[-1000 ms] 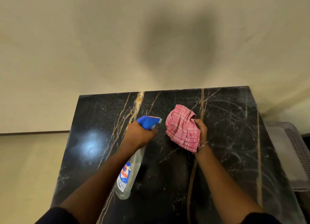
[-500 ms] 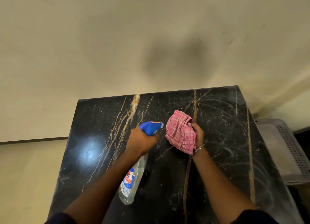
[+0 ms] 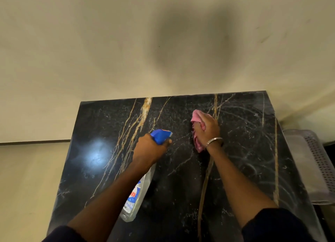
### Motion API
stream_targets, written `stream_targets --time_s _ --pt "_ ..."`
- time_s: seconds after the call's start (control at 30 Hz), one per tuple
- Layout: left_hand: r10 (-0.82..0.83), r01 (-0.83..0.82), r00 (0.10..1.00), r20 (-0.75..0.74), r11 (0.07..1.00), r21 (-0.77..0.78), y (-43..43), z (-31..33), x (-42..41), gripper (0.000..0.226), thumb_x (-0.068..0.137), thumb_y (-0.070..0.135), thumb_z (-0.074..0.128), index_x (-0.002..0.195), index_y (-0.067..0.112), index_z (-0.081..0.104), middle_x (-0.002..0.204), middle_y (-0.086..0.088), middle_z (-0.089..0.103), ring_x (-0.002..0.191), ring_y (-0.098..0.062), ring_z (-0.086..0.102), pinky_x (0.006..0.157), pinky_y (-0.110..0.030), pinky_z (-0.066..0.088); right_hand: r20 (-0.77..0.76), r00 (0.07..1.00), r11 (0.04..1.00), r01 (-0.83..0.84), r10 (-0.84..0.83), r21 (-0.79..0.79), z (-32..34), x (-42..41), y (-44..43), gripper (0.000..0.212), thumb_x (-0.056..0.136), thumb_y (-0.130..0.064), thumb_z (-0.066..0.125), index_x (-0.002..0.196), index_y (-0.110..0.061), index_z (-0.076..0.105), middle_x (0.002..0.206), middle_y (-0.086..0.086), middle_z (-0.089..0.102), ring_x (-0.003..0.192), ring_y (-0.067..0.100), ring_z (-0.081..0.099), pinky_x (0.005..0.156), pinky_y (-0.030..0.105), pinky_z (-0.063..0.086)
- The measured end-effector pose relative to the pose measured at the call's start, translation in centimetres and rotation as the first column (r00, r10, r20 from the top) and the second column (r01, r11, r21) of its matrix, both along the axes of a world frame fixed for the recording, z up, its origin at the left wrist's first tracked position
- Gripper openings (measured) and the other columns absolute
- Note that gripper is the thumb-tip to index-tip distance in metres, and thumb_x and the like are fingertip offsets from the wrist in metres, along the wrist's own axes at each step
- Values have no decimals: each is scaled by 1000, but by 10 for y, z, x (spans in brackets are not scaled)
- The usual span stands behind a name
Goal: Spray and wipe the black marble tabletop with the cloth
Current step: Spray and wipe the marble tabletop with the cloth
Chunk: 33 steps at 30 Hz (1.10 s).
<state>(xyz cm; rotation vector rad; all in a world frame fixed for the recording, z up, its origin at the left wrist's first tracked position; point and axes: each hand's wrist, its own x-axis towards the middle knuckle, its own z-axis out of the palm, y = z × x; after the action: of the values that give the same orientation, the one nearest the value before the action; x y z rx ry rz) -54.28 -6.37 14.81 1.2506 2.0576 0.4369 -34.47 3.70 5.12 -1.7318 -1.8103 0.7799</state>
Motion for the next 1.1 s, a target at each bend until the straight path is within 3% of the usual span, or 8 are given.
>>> stream_targets --time_s 0.07,0.13,0.23,0.37,0.47,0.7,0.9,1.1 --pt "28 -28 999 17 1000 0 5 -4 -3 27 86 44 67 92 19 57 71 3 58 63 -8 56 57 -19 43 439 864 967 -191 246 -166 -22 -7 7 67 96 -53 32 155 -24 21 161 2 22 147 31 20 119 51 13" --pt "60 -59 997 56 998 -6 9 -7 -6 25 87 41 67 96 19 58 75 1 61 68 -10 59 63 -22 48 534 800 956 -168 275 -241 -34 -28 6 70 99 -52 29 157 -21 6 164 4 5 150 31 5 119 50 3" --pt "84 -84 995 52 996 -6 16 -11 -11 22 87 40 66 95 22 56 77 1 61 72 -13 61 68 -26 52 480 842 969 -207 247 -135 -37 -69 6 69 96 -48 39 155 -18 20 162 7 21 147 33 17 118 51 13" --pt "99 -100 994 33 995 3 24 -17 -14 21 89 38 65 97 23 54 80 2 61 73 -10 59 69 -24 51 496 745 882 -461 446 -101 -39 -94 17 66 89 -45 46 149 -21 37 155 4 37 142 31 30 114 50 22" --pt "91 -92 995 43 996 2 31 -19 -17 26 89 39 64 104 18 57 85 -2 64 76 -12 61 72 -26 52 526 715 858 -510 461 -60 -40 -73 35 60 90 -43 47 147 -23 41 153 2 41 140 29 33 111 49 25" --pt "86 -90 993 81 995 43 47 -18 -18 27 88 38 65 100 15 58 78 -2 62 69 -12 59 64 -22 48 550 833 997 -75 59 6 -46 24 93 58 93 -38 49 147 -22 38 153 6 38 140 34 30 111 53 26" --pt "92 -95 994 54 994 51 53 -19 -12 25 88 40 65 96 18 56 71 2 58 62 -9 57 57 -19 46 544 813 965 262 -205 -29 -40 3 100 60 93 -37 48 150 -23 32 157 7 31 142 38 24 114 58 18" --pt "135 -136 989 65 991 13 56 -24 -7 27 87 39 67 98 16 57 71 2 57 62 -8 56 56 -18 43 485 866 993 -97 121 -75 -40 -65 81 62 90 -34 50 149 -24 35 156 4 33 141 37 27 111 58 21"
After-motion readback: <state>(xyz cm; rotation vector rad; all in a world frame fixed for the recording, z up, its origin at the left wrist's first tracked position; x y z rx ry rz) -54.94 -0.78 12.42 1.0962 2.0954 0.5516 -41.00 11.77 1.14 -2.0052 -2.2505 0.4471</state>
